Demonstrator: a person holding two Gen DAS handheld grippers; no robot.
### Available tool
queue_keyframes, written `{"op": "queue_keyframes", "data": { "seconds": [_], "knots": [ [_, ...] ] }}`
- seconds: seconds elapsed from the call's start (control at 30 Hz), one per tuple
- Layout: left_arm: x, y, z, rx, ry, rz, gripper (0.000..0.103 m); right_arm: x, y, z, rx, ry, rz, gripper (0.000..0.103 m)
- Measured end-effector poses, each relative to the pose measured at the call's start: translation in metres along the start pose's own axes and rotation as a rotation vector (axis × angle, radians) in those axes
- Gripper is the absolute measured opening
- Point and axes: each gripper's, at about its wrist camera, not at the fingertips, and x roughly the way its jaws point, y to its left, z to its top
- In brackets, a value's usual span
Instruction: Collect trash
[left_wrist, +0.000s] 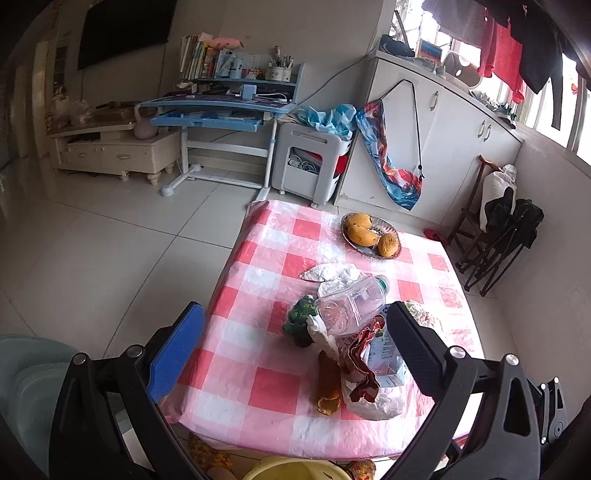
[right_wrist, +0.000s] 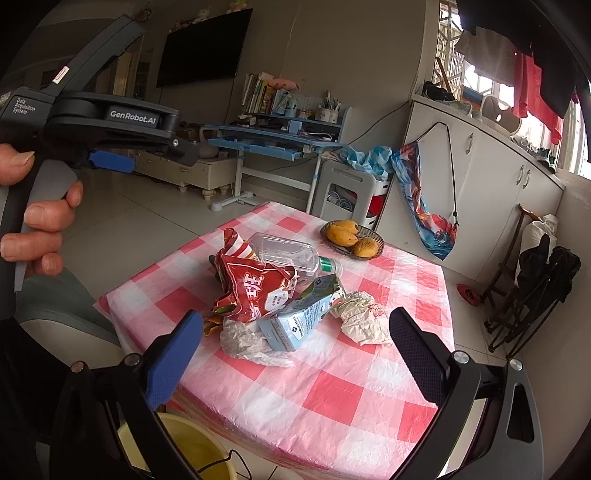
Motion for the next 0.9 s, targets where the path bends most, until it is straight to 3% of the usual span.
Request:
{"op": "queue_keyframes", "data": {
  "seconds": [0.37,0.57,0.77,0.9],
  "knots": [
    [0.005,-0.006,-0.006,0.024,-0.010,0.033,0.096,0.024,-0.025,-0.005,-0.094,0.037,-0.007,0.097],
    [0.018,-0.005,-0.014,0.048,0.000,0.071,0.096,0.039,-0.043,-0.017,-0.017,0.080,0.004,0.097],
    [0.039,0.007,-0.015,0.038,0.039,0.116,0.096,0.044,-0.038,-0.021,-0.051,0.101,0.005,0.097],
    [0.035,0.011,-0.014,0.035,-0.023,0.133,0.096,0.044,-0.041,-0.021,-0.027,0.098,0.013,0.097]
  ]
}}
